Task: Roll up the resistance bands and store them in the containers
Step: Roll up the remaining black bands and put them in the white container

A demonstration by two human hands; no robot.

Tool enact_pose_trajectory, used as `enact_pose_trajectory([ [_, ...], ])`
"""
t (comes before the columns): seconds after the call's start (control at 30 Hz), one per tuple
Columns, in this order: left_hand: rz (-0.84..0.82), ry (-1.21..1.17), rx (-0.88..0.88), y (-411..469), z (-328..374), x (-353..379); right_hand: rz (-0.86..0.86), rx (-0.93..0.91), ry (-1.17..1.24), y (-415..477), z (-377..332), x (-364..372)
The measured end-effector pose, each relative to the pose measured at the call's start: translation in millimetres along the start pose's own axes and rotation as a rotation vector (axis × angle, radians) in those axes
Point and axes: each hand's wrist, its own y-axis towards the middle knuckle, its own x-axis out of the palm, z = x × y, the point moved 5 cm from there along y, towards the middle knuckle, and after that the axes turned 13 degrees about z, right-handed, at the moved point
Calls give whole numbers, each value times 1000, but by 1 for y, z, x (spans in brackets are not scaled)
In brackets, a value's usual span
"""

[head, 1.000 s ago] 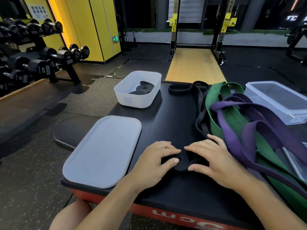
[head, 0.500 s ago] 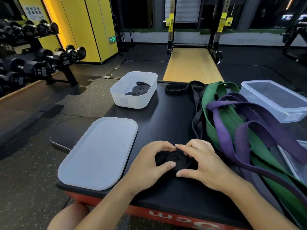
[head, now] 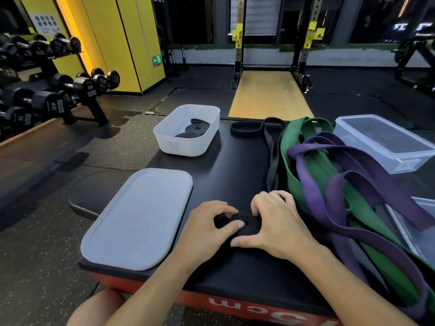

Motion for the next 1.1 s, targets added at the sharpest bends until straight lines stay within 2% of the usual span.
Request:
enact_pose_trajectory([
  [0.17, -31, -40, -41, 0, -2, 1, -3, -22, -114, -2, -7, 1],
  [0.4, -43, -43, -50, 1, -5, 3, -125, -119, 199, -8, 23, -16],
  [0.7, -55, -46, -73, 1, -9, 6, -176, -189, 152, -4, 24, -38],
  [0.87, -96, -7, -27, -1, -7, 8, -30, -308, -46, -8, 31, -37],
  [0.97, -120, 7, 27, -1, -5, 10, 71, -368, -62, -11, 19, -32],
  [1.1, -147, -12, 48, -1, -6, 10, -23, -261, 27, -9, 24, -21],
])
